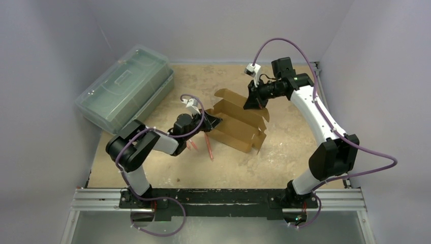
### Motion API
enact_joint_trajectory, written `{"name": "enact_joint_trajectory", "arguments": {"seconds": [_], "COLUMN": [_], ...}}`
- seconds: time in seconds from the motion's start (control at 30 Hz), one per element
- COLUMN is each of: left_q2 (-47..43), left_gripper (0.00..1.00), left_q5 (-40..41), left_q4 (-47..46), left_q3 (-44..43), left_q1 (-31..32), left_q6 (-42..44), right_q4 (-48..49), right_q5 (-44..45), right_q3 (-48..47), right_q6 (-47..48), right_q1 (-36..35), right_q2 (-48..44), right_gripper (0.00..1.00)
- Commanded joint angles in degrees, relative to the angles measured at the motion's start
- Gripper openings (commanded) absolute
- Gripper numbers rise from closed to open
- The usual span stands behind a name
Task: Fold the paper box
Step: Fold the paper box at the center of the board.
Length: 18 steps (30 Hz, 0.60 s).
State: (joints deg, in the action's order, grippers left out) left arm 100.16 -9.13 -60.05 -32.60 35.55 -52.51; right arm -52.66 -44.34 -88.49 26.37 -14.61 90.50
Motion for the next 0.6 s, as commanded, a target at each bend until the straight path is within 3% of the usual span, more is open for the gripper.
{"name": "enact_joint_trajectory", "arguments": {"seconds": [0.0,0.3,0.43,0.57], "left_q2": [2.1,1.5,-7.5,-19.5], "left_gripper": [0.0,0.0,0.01,0.11], "left_q5": [1.2,-3.1,-5.3,-4.7], "left_q4": [-6.0,-5.8,0.7,13.2], "left_q3": [-2.8,-4.7,1.6,7.1], "left_q1": [0.2,0.0,-0.8,-2.3], "left_q6": [-2.5,-1.6,2.3,8.5], "right_q4": [1.7,3.0,1.9,0.4], "right_q5": [-2.7,3.0,0.6,-0.7], "right_q3": [1.1,0.9,-0.9,-1.3], "right_q6": [-1.7,-1.7,0.1,2.8], "right_q1": [0.0,1.4,5.1,6.0], "right_q2": [-0.3,-1.6,-1.6,-1.6], "right_gripper": [0.0,0.0,0.0,0.0]}}
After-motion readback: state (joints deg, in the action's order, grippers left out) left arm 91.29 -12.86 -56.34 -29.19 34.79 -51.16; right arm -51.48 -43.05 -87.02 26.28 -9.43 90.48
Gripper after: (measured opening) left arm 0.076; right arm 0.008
